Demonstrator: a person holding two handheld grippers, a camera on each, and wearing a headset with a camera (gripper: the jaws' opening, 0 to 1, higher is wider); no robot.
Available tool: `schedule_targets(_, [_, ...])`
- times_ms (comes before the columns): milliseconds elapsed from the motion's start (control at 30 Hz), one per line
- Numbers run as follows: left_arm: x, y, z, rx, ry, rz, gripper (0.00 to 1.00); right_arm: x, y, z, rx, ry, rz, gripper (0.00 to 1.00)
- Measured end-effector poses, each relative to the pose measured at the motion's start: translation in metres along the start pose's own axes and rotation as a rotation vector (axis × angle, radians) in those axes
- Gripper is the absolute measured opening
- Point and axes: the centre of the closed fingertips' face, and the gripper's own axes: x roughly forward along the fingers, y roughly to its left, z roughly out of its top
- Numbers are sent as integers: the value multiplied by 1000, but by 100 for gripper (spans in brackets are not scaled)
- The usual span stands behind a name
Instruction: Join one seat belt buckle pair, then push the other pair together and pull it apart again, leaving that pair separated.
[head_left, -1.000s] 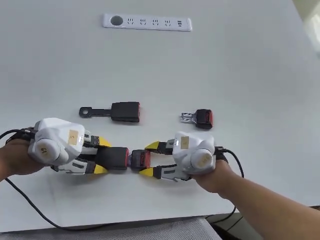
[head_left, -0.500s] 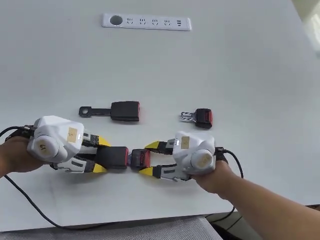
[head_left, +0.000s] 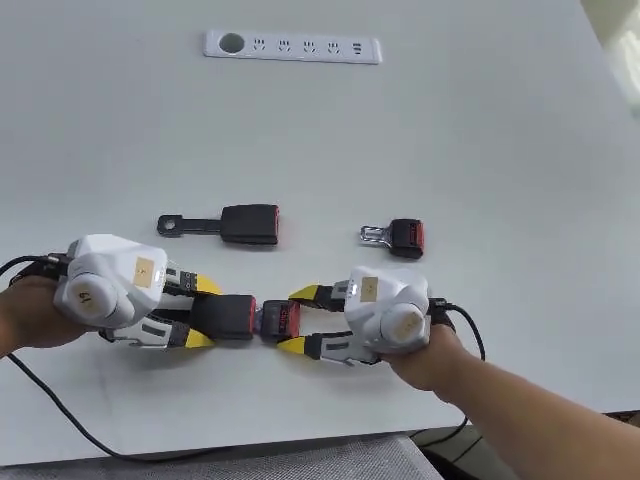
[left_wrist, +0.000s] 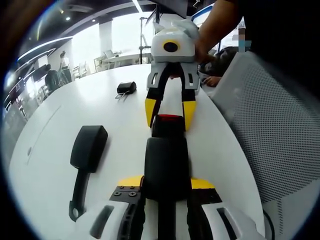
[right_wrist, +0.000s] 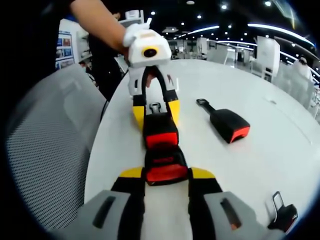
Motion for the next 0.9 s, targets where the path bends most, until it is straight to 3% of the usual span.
schedule_targets(400, [0, -1, 0, 6, 29, 1, 33, 1, 2, 2, -21, 28, -5, 33])
schedule_targets(533, [1, -2, 1, 26, 78, -14, 35, 1, 2, 2, -41, 40, -15, 35])
schedule_targets(567, [1, -3, 1, 27, 87, -16, 36, 2, 0, 2, -42, 52, -30, 38])
schedule_targets(600, [1, -6, 2, 26, 104, -24, 38, 1, 0, 4, -41, 47, -35, 47])
schedule_targets(633, [-1, -9, 0, 5, 125, -29, 42, 0, -1, 11, -22, 15, -48, 57])
schedule_targets(667, [-1, -10, 2, 13, 119, -26, 48, 0, -3, 14, -12, -2, -58, 64])
schedule_targets(700, [-3, -7, -4, 6, 137, 0, 53, -2, -5, 15, -14, -2, -70, 69])
schedule_targets(767, [-7, -6, 0, -32, 108, 28, 61, -5, -6, 13, -5, 2, -74, 69])
schedule_targets(800, [-9, -4, 8, -86, 75, 50, 62, -5, -6, 14, -2, -4, -75, 69])
schedule_targets(900, [-14, 1, 17, -84, 49, 91, 67, -9, -5, 15, 6, -10, -78, 71])
